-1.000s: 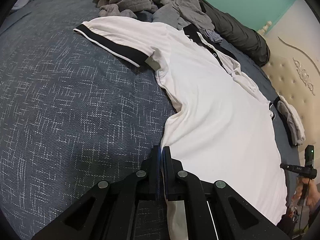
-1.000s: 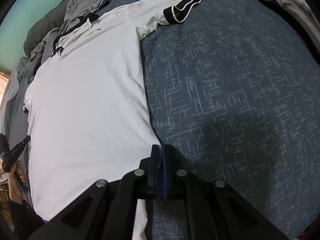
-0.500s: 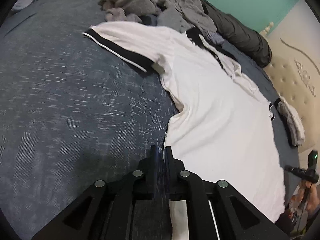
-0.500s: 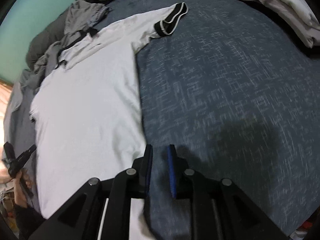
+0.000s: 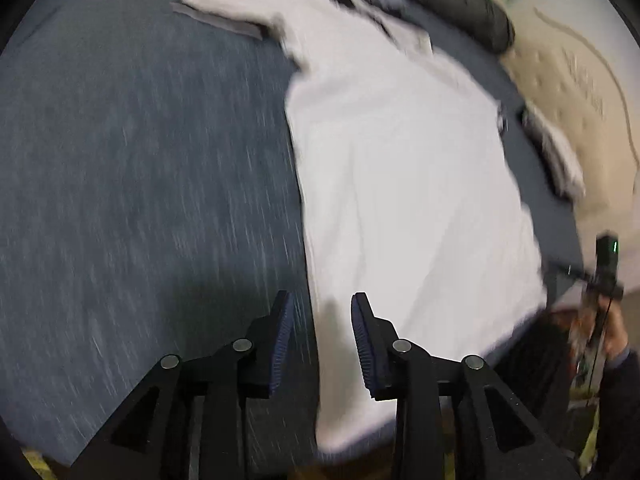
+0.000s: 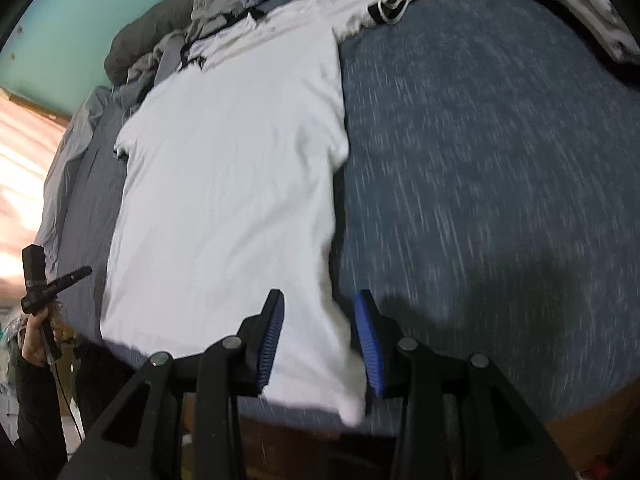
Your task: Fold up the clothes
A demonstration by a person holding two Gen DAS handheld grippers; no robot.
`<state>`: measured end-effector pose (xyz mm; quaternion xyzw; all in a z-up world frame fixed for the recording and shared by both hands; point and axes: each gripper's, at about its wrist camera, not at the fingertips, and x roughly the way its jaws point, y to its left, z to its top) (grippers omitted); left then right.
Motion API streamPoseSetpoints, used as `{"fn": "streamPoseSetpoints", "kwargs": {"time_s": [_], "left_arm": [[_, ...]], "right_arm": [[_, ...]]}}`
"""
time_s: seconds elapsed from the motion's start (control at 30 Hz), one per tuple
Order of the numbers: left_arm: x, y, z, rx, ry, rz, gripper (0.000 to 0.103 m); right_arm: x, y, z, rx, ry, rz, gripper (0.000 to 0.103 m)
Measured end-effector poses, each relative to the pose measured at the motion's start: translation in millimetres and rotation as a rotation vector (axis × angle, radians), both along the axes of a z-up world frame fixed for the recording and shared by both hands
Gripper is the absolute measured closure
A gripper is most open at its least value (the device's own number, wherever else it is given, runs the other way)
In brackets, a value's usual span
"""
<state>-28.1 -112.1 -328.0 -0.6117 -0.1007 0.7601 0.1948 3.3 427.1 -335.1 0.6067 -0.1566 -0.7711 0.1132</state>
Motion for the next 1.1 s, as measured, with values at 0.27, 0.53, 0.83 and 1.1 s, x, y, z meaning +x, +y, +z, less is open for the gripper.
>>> {"fn": "streamPoseSetpoints", "kwargs": {"time_s": [0.27,0.53,0.83,1.1], "left_arm": [[37,11,-18,-0.052,-0.054,-0.052,0.069],[44,13,-22,-0.064,-0.039,-0.056,0.084],[53,16,3,-0.064,0.003,-0.097,0.101],[55,3,33,-0.076,0.038,-0.121,0.101]], "right_arm": [[27,-2,-10,-0.003,-0.050,0.020,0.058],[31,-6,-25,0.003,-0.090,0.018,0.058],[37,-11,-15,-0.020,-0.044,0.023,0.100],[55,-13,10,0.025,-0.024,0.108,0.100]]}}
